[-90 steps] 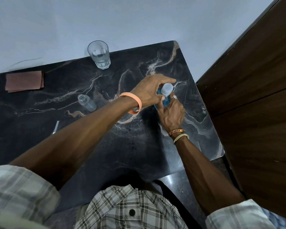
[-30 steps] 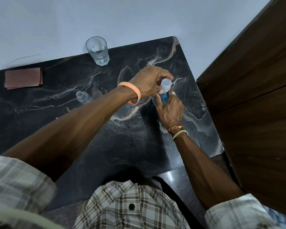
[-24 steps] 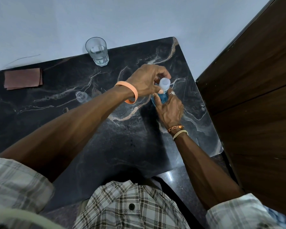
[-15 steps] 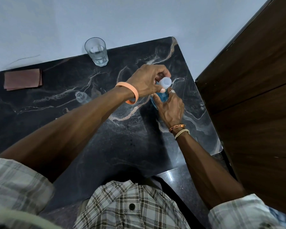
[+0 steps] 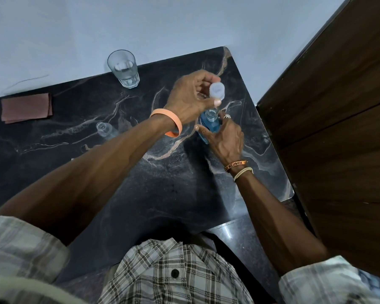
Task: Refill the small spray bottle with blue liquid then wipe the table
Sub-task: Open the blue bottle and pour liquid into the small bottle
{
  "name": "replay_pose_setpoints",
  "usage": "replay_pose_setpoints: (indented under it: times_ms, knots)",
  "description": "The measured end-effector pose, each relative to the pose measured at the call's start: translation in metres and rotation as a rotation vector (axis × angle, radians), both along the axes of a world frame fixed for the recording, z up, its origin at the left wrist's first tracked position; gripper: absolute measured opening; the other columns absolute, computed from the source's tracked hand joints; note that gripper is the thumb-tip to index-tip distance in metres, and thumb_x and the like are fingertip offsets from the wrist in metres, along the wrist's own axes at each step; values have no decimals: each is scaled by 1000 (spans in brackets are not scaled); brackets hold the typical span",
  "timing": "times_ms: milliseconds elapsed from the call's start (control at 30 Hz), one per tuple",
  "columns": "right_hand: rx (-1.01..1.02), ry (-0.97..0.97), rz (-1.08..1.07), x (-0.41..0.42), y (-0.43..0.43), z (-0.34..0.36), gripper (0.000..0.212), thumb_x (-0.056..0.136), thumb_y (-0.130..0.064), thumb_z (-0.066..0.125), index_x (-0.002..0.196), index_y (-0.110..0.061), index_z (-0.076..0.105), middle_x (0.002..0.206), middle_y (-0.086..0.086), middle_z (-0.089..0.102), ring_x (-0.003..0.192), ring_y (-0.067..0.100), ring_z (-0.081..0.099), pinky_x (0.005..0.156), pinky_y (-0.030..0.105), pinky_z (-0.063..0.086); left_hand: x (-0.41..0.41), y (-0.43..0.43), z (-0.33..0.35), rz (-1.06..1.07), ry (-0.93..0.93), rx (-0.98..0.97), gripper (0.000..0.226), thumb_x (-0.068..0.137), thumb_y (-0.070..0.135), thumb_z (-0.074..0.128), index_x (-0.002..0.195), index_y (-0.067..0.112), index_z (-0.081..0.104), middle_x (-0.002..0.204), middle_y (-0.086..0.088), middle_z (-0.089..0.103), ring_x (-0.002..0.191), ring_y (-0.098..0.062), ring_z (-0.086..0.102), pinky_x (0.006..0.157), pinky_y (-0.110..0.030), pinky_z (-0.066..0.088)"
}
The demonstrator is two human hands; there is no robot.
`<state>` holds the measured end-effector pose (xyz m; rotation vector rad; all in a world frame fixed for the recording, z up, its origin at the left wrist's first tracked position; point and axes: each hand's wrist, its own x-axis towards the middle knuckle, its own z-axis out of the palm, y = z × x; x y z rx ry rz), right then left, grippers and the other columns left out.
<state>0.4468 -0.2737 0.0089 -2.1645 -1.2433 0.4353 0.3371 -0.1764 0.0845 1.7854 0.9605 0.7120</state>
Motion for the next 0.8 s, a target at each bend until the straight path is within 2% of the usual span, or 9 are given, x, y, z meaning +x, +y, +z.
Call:
replay_pose_setpoints:
  times_ms: [100,167,267,333,400,567,667,733,800]
  knots:
    - [-54,35,57,5,-3,4,99,65,-74,72,143,-19,44,132,5,62,117,21,60,93,42,53,-12,0,3,104,-125,-82,46,69,2,84,111,9,65,105,-2,71,95,-8,68,81,-20,55]
    - [-7,52,60,5,-10,8,104,64,-75,72,146,-18,41,139,7,55,123,21,55,98,45,50,-23,-3,3,126,-153,-106,49,70,1,84,114,9,64,105,0,71,94,-1,68,79,-18,54]
    - [190,5,5,1,-28,16,87,72,-69,72,140,-20,47,126,4,57,107,13,57,90,32,52,-39,-16,0,126,-183,-115,47,69,-2,84,112,6,65,102,-1,71,89,1,67,77,-16,53]
    - [315,3,-15,-2,-42,20,66,83,-56,70,135,-19,53,115,-2,57,96,3,55,83,22,51,-46,-29,-5,107,-185,-145,46,68,-1,85,109,6,66,100,-2,72,87,-5,67,76,-20,55]
    - [381,77,6,-5,-57,22,49,91,-42,67,132,-17,58,108,-6,58,92,-1,57,79,20,52,-50,-45,-12,92,-186,-189,46,66,0,87,107,7,67,95,-3,73,83,-10,67,76,-24,57]
    - [323,357,57,-15,-88,22,37,93,-31,67,128,-21,62,105,-10,67,91,4,67,77,19,55,-47,-82,-33,62,-152,-240,44,63,7,91,102,7,70,89,-6,75,75,-16,69,71,-26,59]
    - [249,530,20,-17,-100,16,36,88,-33,73,121,-19,67,103,-5,73,93,10,71,80,28,58,-40,-99,-52,41,-106,-246,37,66,4,88,100,9,72,84,1,74,72,-6,68,67,-20,55]
    - [138,595,-7,-17,-105,9,40,82,-37,79,117,-20,70,102,-6,75,94,10,71,83,33,59,-33,-110,-68,20,-18,-196,34,70,-1,82,100,9,72,88,2,74,76,-5,69,70,-23,55]
    - [25,565,-26,-14,-107,0,37,81,-40,79,112,-23,72,98,-8,76,92,6,72,83,36,59,-26,-118,-84,17,126,-138,34,71,0,77,102,13,73,95,2,74,84,-9,69,78,-30,57]
